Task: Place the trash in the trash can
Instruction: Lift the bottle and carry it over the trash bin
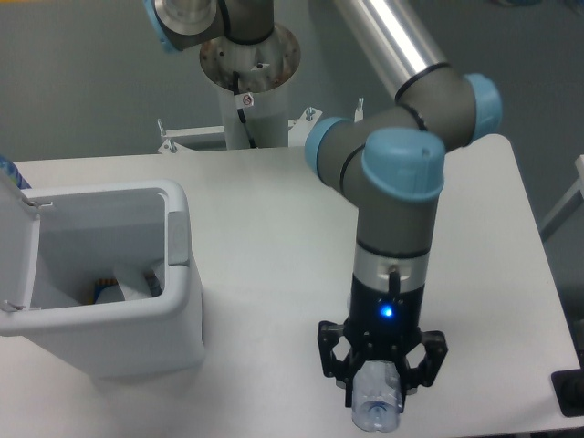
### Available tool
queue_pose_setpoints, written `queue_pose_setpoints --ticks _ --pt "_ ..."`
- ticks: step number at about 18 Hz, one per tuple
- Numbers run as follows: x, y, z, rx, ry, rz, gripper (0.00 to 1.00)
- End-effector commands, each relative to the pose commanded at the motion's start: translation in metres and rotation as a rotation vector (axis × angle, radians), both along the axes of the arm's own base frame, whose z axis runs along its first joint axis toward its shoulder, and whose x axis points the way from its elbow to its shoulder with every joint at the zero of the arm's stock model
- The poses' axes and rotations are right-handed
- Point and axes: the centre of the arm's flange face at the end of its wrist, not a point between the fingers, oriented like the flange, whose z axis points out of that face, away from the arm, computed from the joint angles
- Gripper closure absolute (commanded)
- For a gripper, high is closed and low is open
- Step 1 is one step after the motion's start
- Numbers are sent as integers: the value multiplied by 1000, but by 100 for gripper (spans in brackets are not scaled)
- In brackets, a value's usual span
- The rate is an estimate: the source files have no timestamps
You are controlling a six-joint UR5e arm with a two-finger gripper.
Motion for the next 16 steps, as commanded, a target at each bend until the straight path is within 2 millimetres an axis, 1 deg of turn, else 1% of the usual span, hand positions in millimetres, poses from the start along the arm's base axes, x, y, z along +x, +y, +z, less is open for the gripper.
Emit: queue_pose_setpoints --ticks 2,4,5,7,9,10,12,14,16 --pt "11 -3 21 45 3 19 38" --pt "22 -5 38 90 -29 40 38" --pt "30 -5 47 105 -37 47 38" --pt "56 0 64 127 -41 28 38" --pt "71 -3 77 152 -61 38 38" --pt "76 -5 83 165 -78 52 38" --pt "99 -6 93 180 -106 60 38" --pt "118 -10 95 180 -125 54 38" --pt "148 -1 91 169 -140 17 38"
